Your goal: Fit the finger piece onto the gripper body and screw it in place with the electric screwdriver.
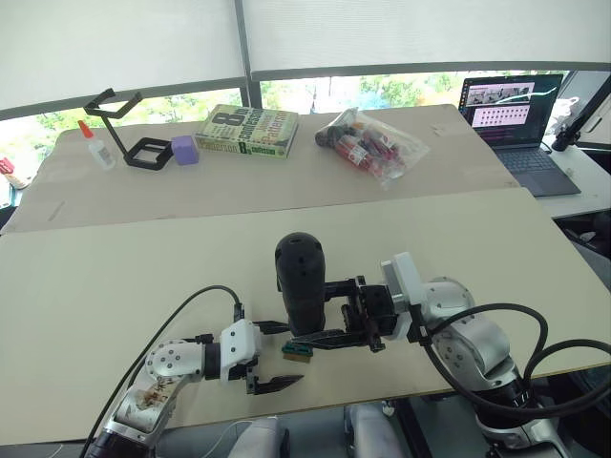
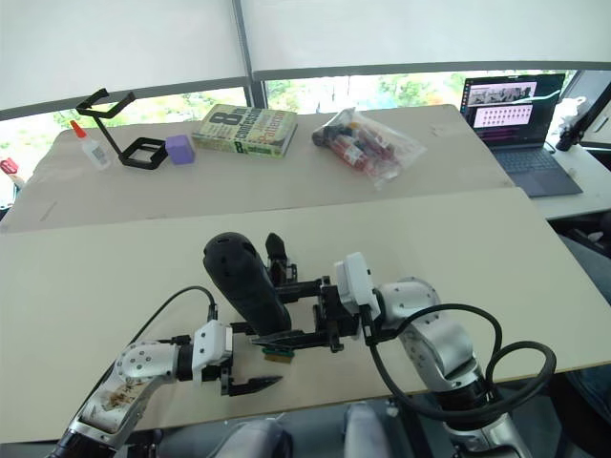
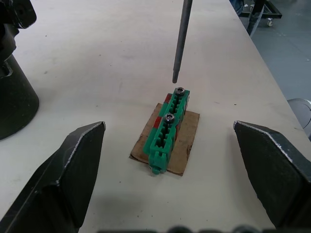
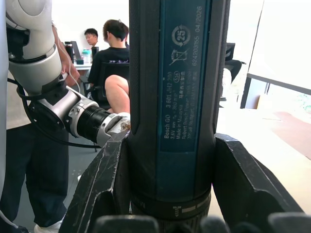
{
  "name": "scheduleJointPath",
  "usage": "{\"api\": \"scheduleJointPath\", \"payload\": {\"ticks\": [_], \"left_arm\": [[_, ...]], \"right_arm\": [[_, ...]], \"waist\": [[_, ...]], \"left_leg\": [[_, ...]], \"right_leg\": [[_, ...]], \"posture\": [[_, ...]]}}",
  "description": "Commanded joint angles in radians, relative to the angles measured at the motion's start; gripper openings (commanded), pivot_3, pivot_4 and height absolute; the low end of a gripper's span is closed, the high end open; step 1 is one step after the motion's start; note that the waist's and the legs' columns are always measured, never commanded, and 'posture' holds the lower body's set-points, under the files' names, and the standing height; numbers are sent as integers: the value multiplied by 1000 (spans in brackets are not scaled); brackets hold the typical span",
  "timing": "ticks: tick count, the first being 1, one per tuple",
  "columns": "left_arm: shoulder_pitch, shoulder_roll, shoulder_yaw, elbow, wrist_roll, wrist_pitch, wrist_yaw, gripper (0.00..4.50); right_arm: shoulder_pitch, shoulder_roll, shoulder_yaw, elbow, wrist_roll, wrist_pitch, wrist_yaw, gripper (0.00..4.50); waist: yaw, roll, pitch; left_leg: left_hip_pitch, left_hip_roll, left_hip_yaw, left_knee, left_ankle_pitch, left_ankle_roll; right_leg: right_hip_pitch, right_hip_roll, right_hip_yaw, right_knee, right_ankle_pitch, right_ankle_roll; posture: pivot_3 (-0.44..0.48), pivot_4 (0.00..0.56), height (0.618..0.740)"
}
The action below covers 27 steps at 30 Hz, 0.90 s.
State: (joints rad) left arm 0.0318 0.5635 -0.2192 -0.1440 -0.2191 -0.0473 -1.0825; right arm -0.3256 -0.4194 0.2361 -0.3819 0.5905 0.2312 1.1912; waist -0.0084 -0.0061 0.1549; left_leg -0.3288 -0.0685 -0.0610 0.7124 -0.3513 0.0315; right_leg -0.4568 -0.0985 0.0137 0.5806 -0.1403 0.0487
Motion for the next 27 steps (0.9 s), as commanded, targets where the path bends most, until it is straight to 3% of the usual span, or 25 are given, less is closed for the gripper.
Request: {"api": "scheduleJointPath", "payload": {"ticks": [1, 27], "left_arm": [[12, -4, -30, 15, 7, 11, -1, 4500], [19, -6, -28, 28, 9, -1, 5, 4500]], "right_arm": [[0, 5, -3, -45, 29, 3, -3, 1935], [-8, 6, 11, -30, 14, 5, -4, 1935]], "waist": [[0, 0, 0], [0, 0, 0]], "left_leg": [[0, 0, 0, 0, 0, 0], [0, 0, 0, 0, 0, 0]], "right_leg": [[0, 0, 0, 0, 0, 0], [0, 0, 0, 0, 0, 0]], "posture": [[0, 150, 740], [0, 150, 740]]}}
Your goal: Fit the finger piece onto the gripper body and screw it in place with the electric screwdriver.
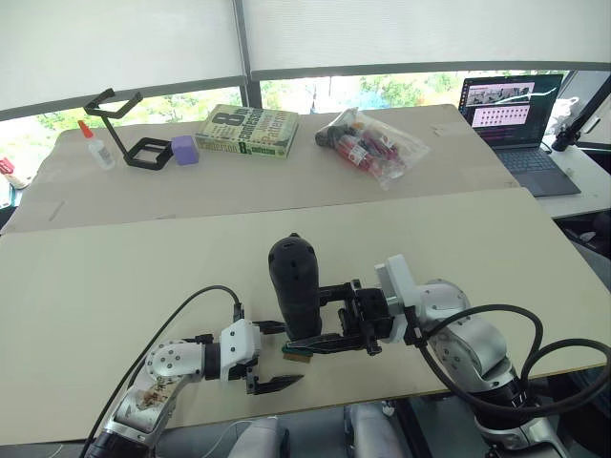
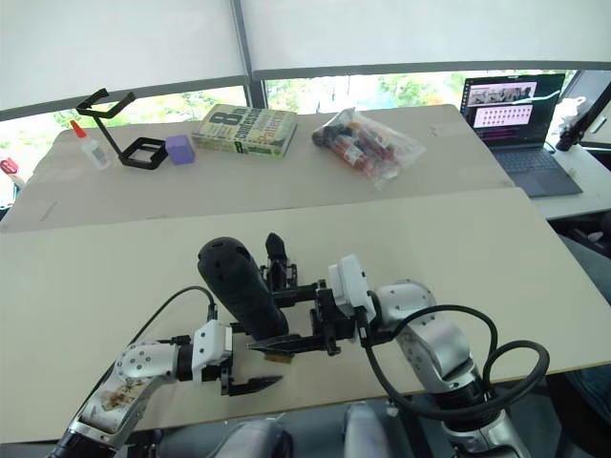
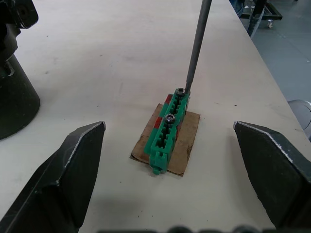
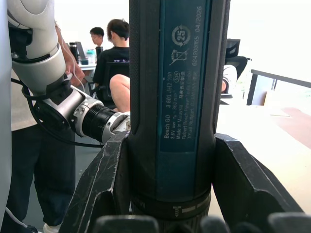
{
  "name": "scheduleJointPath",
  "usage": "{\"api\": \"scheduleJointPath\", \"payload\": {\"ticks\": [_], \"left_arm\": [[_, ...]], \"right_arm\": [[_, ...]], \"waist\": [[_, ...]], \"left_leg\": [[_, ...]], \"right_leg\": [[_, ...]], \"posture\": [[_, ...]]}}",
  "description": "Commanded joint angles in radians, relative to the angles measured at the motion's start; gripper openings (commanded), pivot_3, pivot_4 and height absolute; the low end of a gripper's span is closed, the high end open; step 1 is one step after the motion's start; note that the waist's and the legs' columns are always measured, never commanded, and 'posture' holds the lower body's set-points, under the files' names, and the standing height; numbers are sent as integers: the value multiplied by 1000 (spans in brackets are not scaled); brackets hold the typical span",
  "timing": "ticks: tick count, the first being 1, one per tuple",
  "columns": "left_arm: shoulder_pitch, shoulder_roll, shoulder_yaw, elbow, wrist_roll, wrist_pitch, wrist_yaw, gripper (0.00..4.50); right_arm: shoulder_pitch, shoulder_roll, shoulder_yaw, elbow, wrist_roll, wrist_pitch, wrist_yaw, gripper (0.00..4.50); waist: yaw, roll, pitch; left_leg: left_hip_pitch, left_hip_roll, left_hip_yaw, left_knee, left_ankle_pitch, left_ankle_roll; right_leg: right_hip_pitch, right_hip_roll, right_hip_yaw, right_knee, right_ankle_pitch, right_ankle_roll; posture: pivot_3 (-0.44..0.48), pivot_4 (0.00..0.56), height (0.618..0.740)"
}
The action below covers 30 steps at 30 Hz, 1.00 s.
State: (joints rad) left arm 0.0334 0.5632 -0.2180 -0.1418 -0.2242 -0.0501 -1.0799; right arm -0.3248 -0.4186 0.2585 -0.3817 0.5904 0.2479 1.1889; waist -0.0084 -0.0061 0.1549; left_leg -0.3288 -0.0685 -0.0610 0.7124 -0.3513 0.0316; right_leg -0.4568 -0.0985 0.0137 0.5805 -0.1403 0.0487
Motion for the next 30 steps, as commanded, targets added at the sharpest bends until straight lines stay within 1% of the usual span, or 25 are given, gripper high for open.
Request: {"api": "scheduleJointPath", "payload": {"ticks": [1, 30], "left_arm": [[18, -6, -29, 27, 14, 1, 3, 4500], [17, -9, -31, 28, 9, 1, 7, 4500]], "right_arm": [[-9, 5, -11, -29, 12, -14, -2, 1935], [-14, 7, -28, -36, 24, -20, 6, 1935]], "waist": [[0, 0, 0], [0, 0, 0]], "left_leg": [[0, 0, 0, 0, 0, 0], [0, 0, 0, 0, 0, 0]], "right_leg": [[0, 0, 0, 0, 0, 0], [0, 0, 0, 0, 0, 0]], "posture": [[0, 150, 740], [0, 150, 740]]}}
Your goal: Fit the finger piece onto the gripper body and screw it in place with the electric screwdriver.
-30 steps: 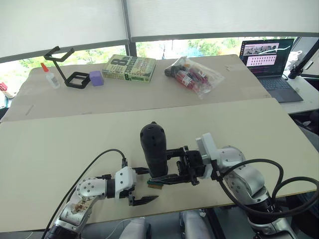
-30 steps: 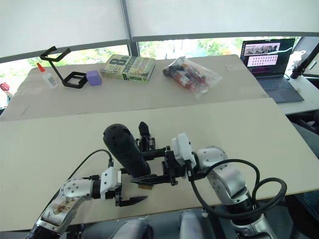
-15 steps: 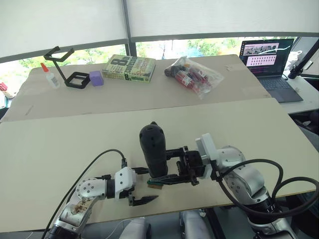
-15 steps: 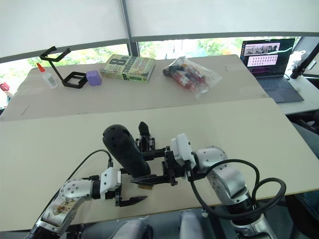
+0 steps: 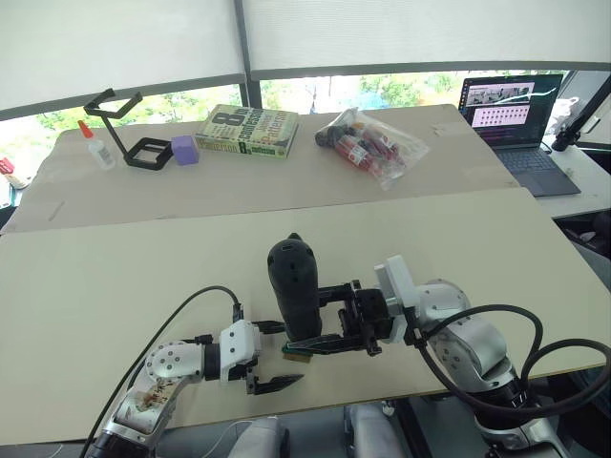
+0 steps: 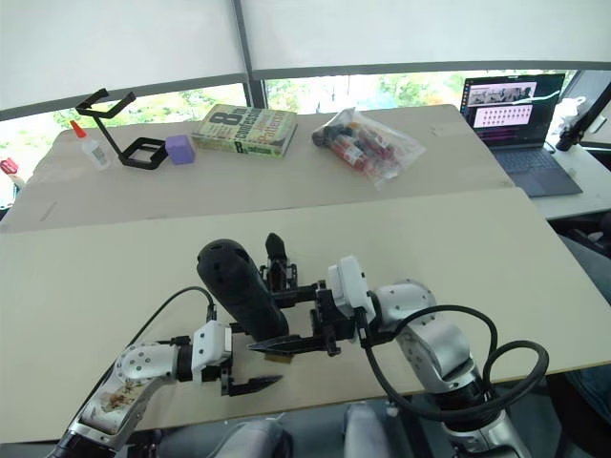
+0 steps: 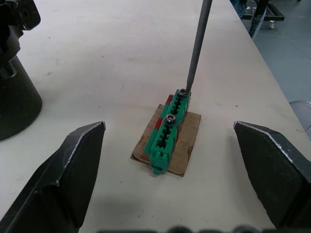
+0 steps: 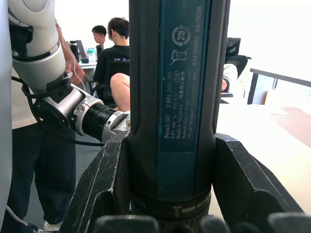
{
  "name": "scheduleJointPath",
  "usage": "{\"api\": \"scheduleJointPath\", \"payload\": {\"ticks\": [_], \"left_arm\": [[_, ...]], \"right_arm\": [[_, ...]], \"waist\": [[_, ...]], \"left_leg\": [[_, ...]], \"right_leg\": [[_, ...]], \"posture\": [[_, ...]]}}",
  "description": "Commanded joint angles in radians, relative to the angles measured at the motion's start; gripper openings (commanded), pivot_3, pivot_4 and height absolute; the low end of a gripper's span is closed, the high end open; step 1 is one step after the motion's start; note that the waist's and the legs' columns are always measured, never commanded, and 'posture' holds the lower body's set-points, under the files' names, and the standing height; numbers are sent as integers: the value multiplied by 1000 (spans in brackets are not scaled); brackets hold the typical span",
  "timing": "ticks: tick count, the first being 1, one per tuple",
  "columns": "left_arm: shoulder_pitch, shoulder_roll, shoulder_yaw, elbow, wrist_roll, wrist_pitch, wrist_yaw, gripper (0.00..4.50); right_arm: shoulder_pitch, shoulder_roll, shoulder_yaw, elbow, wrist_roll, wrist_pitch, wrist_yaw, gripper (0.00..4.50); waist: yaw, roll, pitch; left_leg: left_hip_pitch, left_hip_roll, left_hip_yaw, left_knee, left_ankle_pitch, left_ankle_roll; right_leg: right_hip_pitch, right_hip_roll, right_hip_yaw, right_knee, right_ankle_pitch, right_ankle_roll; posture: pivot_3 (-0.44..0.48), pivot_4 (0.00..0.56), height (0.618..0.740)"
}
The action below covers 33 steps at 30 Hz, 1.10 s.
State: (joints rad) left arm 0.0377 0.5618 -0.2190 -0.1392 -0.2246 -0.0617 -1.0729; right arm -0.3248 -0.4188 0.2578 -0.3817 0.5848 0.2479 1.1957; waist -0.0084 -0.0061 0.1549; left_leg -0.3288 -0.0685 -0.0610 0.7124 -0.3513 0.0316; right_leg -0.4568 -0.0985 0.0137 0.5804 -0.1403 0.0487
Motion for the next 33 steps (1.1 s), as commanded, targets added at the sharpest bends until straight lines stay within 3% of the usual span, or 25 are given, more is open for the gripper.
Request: {"api": "scheduleJointPath", "payload": {"ticks": [1, 33], "left_arm": [[13, -7, -30, 25, 9, 13, 0, 4500], [12, -6, -30, 14, 4, 27, 1, 4500]], "right_arm": [[-14, 7, -27, -35, 29, -21, 0, 1935], [-24, 4, -33, -26, 28, -16, -3, 1935]], "waist": [[0, 0, 0], [0, 0, 0]], "left_leg": [[0, 0, 0, 0, 0, 0], [0, 0, 0, 0, 0, 0]], "right_leg": [[0, 0, 0, 0, 0, 0], [0, 0, 0, 0, 0, 0]], "posture": [[0, 150, 740], [0, 150, 740]]}}
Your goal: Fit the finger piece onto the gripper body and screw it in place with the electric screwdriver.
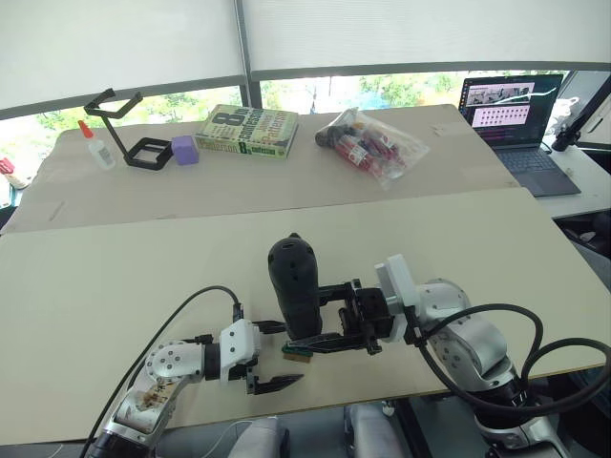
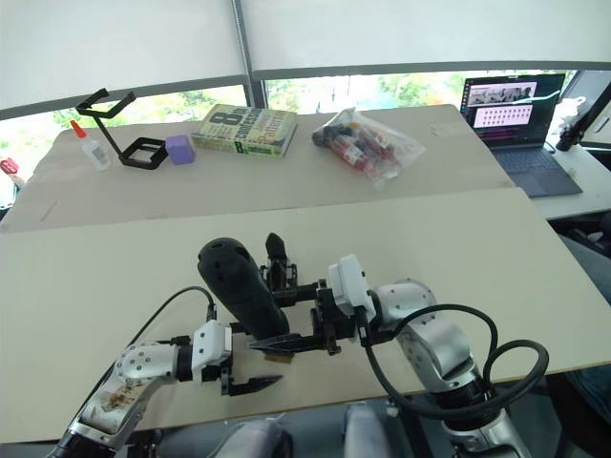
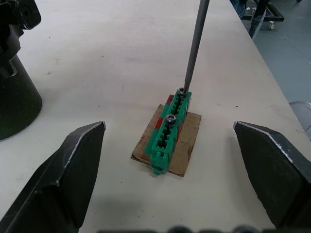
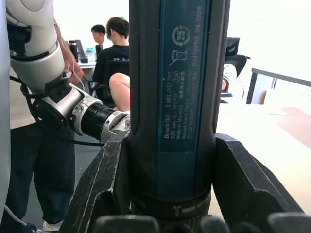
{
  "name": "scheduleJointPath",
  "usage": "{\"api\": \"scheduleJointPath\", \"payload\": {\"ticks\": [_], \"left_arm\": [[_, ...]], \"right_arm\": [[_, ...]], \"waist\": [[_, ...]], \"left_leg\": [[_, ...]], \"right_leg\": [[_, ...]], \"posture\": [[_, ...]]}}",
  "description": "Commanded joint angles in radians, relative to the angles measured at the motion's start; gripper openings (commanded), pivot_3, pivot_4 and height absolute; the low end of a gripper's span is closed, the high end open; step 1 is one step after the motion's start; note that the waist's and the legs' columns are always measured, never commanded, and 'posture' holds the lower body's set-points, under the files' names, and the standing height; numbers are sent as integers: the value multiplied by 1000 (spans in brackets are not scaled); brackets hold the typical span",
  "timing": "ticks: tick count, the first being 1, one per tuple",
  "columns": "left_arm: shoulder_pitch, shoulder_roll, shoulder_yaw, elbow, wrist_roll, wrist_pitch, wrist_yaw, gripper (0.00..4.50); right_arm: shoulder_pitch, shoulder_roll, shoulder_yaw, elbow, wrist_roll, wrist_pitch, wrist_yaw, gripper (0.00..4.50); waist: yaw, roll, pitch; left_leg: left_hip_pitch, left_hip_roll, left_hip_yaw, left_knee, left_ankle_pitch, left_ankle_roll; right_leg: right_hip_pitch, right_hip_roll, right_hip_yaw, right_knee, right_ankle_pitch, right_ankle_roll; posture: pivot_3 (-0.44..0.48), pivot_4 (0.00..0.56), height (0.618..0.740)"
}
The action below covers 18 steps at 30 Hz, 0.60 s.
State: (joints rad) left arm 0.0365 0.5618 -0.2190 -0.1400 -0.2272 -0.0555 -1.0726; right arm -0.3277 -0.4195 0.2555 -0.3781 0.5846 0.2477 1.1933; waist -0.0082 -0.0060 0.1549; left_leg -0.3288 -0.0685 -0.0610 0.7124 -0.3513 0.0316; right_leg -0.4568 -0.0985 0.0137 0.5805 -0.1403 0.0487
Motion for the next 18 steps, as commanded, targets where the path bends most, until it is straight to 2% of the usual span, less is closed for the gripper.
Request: {"api": "scheduleJointPath", "payload": {"ticks": [1, 18], "left_arm": [[13, -6, -30, 13, 7, 22, 1, 4500], [7, -2, -31, -15, 1, 52, -3, 4500]], "right_arm": [[-21, 4, -31, -30, 29, -15, -1, 1935], [-12, -1, -35, -42, 38, -11, -3, 1935]], "waist": [[0, 0, 0], [1, 0, 0]], "left_leg": [[0, 0, 0, 0, 0, 0], [0, 0, 0, 0, 0, 0]], "right_leg": [[0, 0, 0, 0, 0, 0], [0, 0, 0, 0, 0, 0]], "posture": [[0, 150, 740], [0, 150, 740]]}}
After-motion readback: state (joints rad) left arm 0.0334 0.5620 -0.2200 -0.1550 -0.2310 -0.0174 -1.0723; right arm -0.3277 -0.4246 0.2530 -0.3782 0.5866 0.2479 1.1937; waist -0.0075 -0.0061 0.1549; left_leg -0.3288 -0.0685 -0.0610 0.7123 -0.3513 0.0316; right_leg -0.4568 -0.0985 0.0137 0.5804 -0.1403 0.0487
